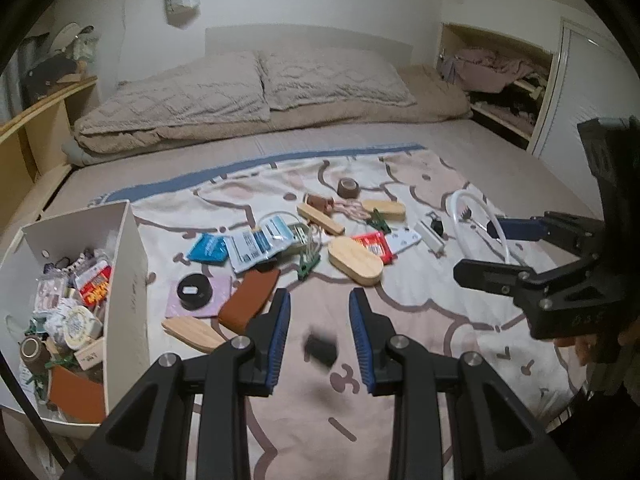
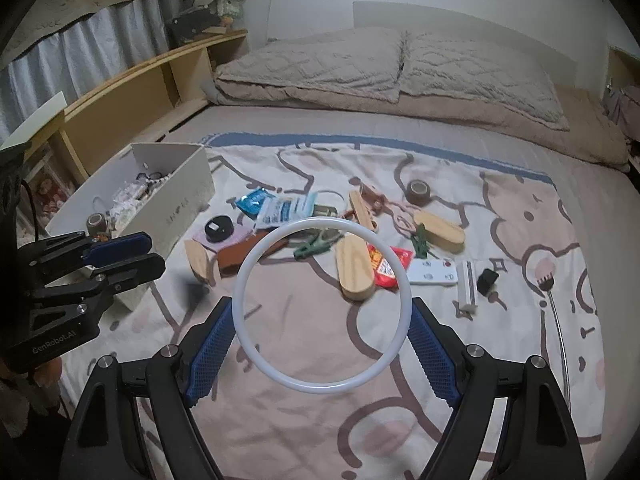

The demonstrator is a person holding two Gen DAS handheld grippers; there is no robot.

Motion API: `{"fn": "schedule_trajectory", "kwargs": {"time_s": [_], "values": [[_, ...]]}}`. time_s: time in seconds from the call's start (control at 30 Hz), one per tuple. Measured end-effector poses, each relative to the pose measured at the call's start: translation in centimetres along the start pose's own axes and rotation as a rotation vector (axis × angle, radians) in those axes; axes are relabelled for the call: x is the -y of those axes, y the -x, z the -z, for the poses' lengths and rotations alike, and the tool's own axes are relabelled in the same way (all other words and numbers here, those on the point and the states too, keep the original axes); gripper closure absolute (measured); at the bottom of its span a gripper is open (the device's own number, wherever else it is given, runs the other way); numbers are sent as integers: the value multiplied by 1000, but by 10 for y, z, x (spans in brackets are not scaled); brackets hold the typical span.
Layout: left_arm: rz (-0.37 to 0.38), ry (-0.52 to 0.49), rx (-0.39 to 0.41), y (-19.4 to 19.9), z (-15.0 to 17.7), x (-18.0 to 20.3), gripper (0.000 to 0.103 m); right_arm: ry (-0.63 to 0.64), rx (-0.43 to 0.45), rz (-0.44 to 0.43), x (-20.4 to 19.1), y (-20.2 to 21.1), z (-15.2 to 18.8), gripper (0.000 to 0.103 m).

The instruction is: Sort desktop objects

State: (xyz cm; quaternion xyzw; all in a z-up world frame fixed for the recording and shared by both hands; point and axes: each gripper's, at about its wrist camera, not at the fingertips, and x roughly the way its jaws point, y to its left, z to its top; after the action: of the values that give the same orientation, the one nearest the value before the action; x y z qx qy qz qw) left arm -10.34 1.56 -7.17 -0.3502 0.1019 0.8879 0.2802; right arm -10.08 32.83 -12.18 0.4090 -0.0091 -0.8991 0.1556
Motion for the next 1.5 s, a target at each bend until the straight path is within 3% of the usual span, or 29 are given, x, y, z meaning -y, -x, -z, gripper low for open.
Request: {"fn": "schedule_trajectory", "kwargs": {"time_s": [0.27, 0.4, 0.63, 0.87, 1.17, 1.3, 1.5], "values": [[-22, 13, -6, 5, 4, -10, 73, 20, 11, 19, -15, -3, -7, 19], [17, 19, -96, -12, 21, -10, 73, 16, -3, 6, -16, -5, -5, 19], [45, -58, -247, -48, 63, 14, 73, 15, -19, 14, -12, -4, -2, 19], [66, -37, -410, -88, 101, 26, 73, 21, -10, 32, -5, -1, -1, 19], [27, -40, -380, -93, 99, 28, 72, 16, -22, 28, 3, -4, 2, 19], [31, -14, -369, -93, 95, 23, 52, 15, -25, 25, 5, -5, 2, 19], [10, -7, -405, -101, 102, 19, 52, 15, -29, 24, 5, -6, 2, 19]]}}
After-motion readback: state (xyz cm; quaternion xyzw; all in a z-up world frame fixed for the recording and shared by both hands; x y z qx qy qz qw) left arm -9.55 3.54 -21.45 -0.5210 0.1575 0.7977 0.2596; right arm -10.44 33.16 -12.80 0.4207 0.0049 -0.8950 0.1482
